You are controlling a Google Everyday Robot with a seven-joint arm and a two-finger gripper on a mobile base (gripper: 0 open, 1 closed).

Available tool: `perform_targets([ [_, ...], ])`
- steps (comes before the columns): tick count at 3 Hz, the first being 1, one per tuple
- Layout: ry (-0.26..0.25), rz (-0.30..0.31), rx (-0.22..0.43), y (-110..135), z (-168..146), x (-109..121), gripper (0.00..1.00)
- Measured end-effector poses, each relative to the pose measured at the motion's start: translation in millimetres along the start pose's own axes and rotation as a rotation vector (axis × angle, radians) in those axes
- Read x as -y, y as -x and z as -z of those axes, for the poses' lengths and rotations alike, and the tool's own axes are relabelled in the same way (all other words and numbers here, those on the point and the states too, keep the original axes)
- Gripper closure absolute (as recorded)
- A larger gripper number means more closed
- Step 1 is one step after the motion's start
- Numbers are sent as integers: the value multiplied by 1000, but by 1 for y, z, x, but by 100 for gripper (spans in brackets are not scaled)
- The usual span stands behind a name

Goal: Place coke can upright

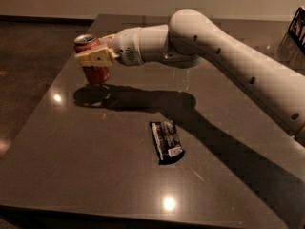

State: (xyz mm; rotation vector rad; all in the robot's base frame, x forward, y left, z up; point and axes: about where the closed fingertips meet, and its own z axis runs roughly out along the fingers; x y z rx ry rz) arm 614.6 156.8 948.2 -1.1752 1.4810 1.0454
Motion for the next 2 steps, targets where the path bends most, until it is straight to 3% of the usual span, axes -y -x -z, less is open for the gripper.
perform_targets([
  [1, -5, 10, 91, -1, -4, 14, 100],
  [2, -1, 39, 139, -5, -8, 26, 100],
])
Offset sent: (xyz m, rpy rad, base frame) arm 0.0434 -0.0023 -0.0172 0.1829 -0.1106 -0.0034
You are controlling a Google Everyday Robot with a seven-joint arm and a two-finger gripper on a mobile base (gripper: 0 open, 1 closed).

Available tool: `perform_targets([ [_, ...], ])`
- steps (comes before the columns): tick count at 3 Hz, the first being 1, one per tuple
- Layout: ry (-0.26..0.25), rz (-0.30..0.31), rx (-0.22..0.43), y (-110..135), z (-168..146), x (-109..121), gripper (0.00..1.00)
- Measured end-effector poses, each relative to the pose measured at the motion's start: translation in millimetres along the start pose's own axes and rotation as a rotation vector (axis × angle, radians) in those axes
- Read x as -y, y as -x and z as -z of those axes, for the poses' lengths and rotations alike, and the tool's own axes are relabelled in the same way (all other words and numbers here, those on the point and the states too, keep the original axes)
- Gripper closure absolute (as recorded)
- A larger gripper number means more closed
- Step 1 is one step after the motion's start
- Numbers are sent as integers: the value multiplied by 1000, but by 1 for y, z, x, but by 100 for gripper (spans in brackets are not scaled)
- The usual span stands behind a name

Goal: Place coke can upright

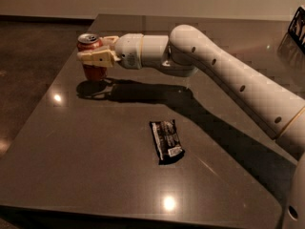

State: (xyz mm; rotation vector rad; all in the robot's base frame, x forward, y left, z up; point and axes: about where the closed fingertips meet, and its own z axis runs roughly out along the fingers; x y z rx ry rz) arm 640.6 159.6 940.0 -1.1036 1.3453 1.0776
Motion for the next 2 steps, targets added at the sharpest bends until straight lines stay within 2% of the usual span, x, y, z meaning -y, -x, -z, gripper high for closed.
perform_targets([
  [2, 25, 26, -20, -19, -6, 5, 59],
])
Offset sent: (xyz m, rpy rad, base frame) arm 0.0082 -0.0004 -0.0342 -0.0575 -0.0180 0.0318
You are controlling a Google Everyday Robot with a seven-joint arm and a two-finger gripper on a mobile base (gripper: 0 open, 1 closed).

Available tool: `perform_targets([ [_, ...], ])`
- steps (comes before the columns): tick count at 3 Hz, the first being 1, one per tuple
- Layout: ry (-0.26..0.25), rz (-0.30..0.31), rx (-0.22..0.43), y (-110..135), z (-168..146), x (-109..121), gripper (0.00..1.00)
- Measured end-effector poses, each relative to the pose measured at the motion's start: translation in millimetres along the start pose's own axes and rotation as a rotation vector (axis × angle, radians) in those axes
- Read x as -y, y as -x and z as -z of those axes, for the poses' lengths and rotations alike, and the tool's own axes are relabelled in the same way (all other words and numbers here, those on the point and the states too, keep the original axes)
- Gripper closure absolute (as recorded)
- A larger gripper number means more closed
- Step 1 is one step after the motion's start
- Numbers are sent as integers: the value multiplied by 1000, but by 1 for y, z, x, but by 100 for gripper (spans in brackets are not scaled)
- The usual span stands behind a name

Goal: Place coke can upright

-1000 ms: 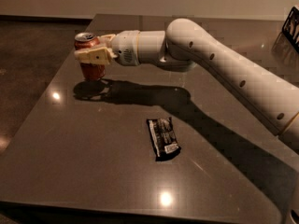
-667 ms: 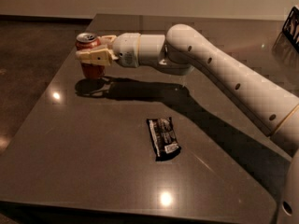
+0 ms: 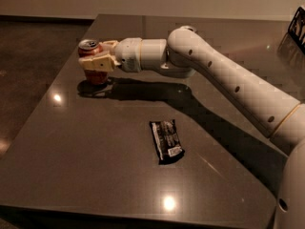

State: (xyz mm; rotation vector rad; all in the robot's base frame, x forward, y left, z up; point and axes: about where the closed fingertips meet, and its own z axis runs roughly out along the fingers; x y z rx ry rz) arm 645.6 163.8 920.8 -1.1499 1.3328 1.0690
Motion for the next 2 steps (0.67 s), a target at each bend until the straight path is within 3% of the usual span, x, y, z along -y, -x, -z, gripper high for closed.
perform_targets([
  [2, 27, -8, -43, -16, 0, -5, 12],
])
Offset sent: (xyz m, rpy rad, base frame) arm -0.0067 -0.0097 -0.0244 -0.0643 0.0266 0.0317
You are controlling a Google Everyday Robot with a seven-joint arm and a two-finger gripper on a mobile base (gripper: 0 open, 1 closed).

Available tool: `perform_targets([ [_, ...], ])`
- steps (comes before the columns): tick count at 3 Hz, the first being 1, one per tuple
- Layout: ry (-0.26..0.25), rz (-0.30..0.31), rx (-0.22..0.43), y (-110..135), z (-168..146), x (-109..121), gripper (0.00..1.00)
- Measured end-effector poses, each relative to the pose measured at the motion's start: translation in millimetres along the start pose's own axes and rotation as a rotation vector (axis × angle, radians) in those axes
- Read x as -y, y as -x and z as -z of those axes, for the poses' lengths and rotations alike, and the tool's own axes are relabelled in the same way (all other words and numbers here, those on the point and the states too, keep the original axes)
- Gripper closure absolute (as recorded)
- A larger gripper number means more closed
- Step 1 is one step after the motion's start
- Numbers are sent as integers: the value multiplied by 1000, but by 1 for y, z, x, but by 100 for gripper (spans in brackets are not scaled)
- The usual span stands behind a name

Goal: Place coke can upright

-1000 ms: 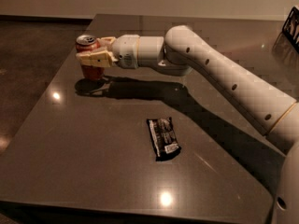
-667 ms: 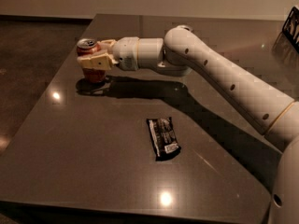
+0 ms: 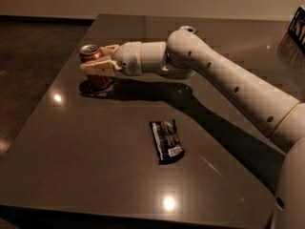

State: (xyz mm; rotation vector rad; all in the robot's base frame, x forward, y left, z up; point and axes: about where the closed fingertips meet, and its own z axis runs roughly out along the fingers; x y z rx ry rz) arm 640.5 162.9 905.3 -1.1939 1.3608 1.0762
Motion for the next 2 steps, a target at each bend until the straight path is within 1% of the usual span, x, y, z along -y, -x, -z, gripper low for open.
perform_targets([
  [1, 4, 0, 0, 0, -2, -1, 0],
  [2, 4, 0, 0, 0, -2, -1, 0],
])
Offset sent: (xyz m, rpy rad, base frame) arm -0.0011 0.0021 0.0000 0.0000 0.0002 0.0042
